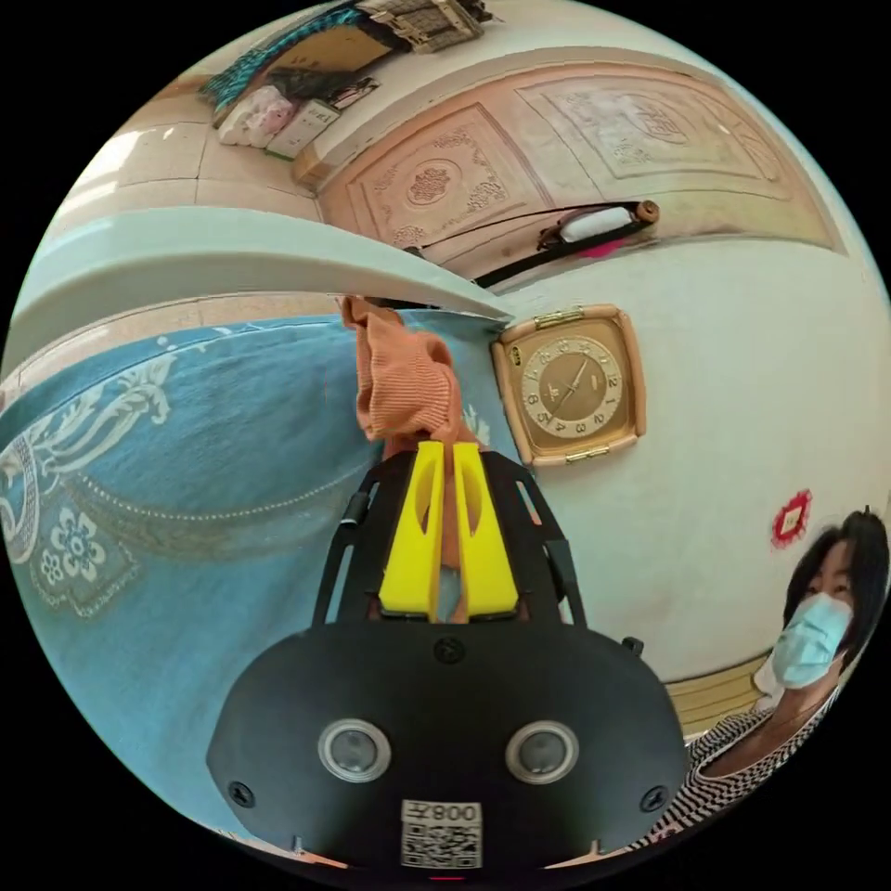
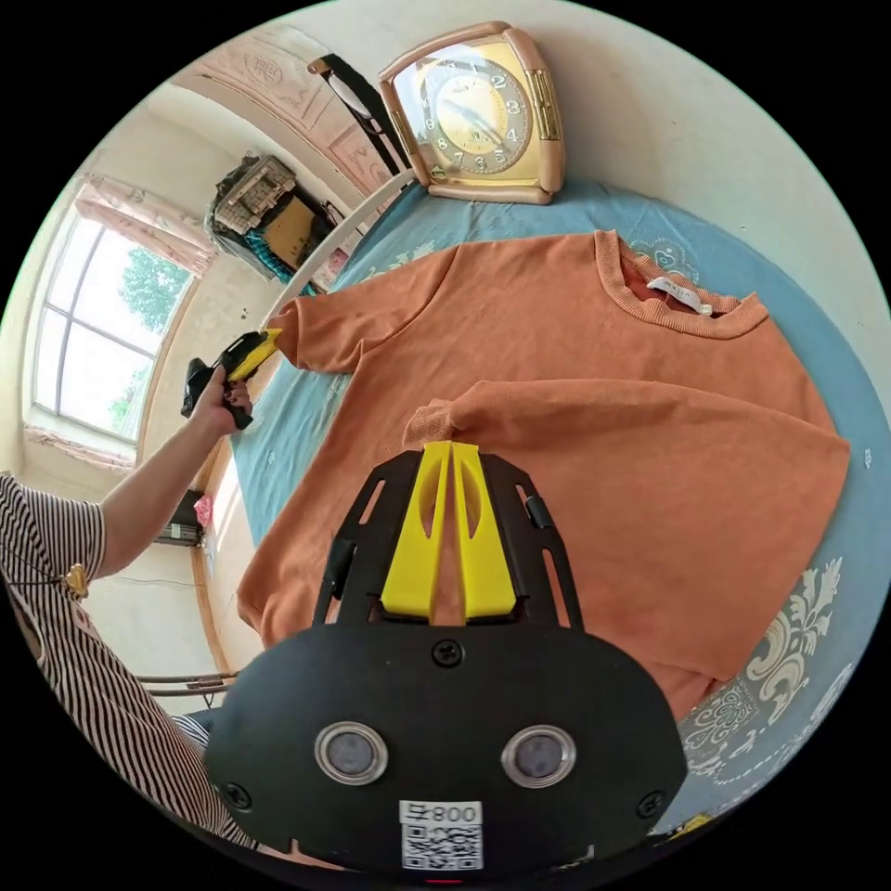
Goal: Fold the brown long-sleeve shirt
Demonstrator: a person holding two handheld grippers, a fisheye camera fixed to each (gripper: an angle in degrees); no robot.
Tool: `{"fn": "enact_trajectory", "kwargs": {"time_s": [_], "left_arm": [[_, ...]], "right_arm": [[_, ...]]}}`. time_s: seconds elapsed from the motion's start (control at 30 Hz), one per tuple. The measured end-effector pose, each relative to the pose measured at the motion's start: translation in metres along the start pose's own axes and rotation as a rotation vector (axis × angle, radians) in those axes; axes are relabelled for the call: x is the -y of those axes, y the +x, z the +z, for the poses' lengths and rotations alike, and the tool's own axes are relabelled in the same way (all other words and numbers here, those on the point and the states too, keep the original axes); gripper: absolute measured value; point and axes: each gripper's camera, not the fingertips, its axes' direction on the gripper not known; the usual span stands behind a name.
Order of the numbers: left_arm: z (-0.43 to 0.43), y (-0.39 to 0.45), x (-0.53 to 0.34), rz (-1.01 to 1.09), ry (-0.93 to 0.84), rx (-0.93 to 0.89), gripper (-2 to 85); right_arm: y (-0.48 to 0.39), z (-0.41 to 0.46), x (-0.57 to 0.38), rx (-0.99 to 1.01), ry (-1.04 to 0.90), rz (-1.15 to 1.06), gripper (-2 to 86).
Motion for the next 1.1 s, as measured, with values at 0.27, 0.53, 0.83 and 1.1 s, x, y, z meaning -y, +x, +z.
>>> {"fn": "enact_trajectory", "kwargs": {"time_s": [0.27, 0.53, 0.83, 1.1], "left_arm": [[0.057, 0.147, -0.094, 0.661, -0.365, -0.002, 2.6], [0.103, 0.139, -0.167, 0.713, -0.641, 0.026, 5.2], [0.108, 0.088, -0.153, 0.284, -0.624, -0.118, 7.5], [0.117, 0.057, -0.144, -0.007, -0.504, -0.326, 2.1]], "right_arm": [[0.067, -0.027, 0.007, 0.367, 0.107, 0.078, 6.2], [0.176, 0.007, -0.040, 0.670, 0.140, 0.386, 10.1], [0.203, 0.019, -0.028, 0.650, 0.067, 0.401, 10.9], [0.183, 0.014, 0.012, 0.554, -0.015, 0.232, 4.4]]}}
